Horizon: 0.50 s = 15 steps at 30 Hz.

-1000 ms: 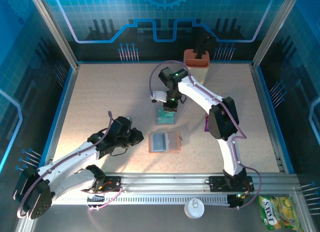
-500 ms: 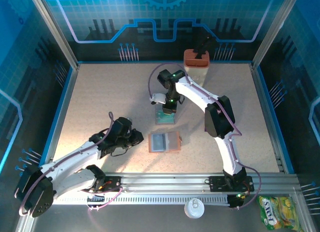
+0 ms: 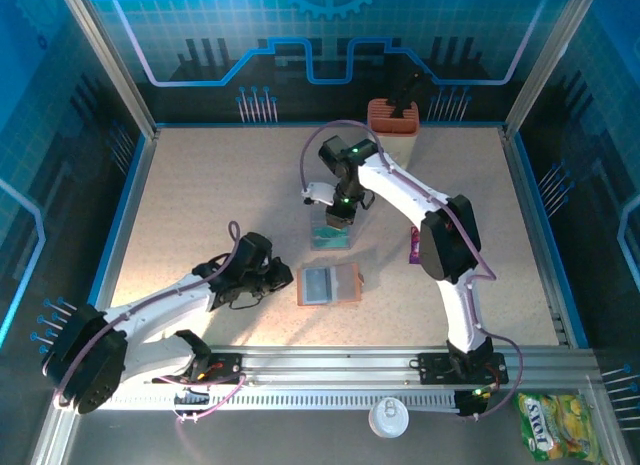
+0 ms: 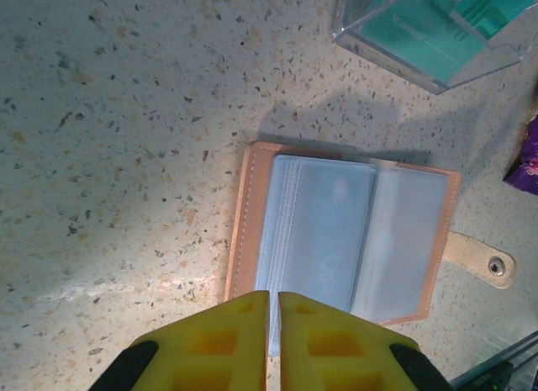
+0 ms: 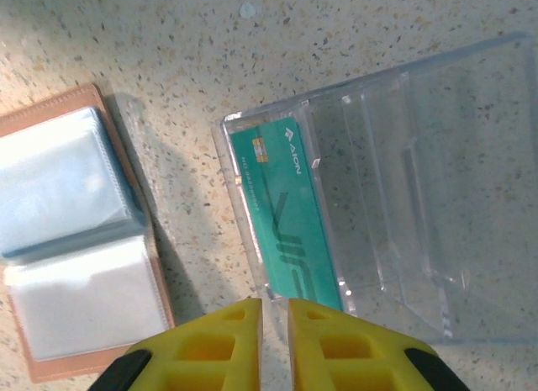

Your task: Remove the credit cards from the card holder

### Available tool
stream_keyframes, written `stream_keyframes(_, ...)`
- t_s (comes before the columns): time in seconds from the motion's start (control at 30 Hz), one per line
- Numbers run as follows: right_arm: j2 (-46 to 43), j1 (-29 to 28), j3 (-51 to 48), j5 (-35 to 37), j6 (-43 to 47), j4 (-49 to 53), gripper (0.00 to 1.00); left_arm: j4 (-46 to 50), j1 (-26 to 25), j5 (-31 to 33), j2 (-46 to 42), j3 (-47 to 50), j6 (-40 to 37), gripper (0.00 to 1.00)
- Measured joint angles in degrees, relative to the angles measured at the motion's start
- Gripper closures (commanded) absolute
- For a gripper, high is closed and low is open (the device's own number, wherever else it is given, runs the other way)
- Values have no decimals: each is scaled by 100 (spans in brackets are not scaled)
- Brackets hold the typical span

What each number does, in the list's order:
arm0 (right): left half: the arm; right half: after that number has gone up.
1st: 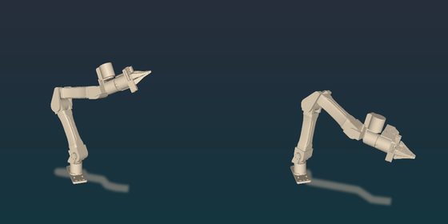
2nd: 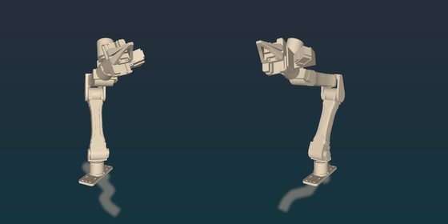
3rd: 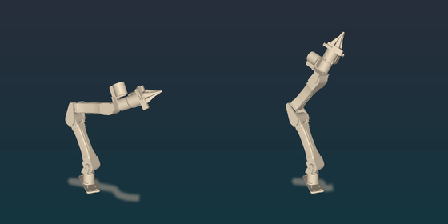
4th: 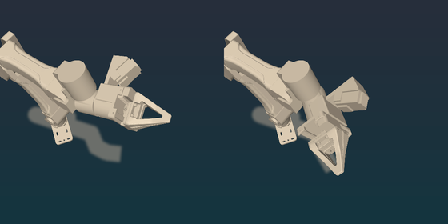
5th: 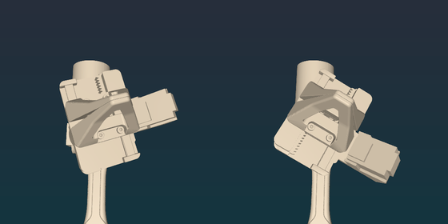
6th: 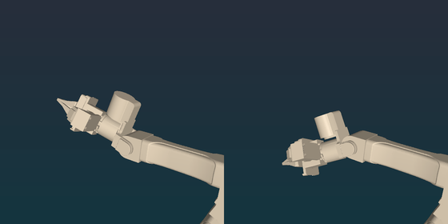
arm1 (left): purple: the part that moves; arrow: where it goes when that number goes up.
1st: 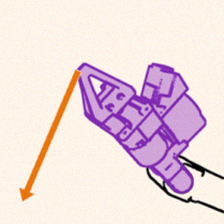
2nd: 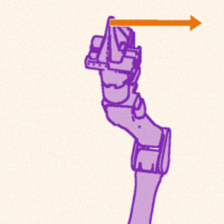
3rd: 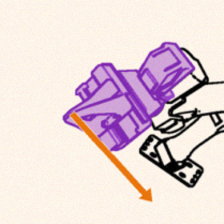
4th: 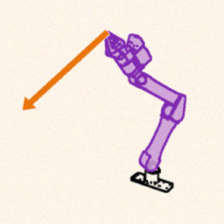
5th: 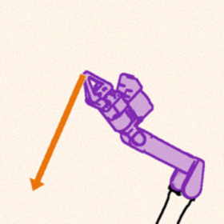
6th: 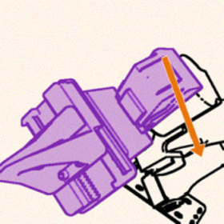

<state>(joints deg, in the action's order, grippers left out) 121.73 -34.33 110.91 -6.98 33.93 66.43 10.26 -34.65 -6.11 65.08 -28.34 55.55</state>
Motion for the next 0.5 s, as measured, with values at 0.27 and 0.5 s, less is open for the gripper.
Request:
stream_keyframes(0.27, -1010, -17, -1222, -221, -1322, -957, 79, -302, 0, -151, 365, 0, 0, 93)
stream_keyframes(0.5, -1794, -243, -2479, -251, -2728, -2037, 81, -651, -13, -299, 765, -7, 50, 94)
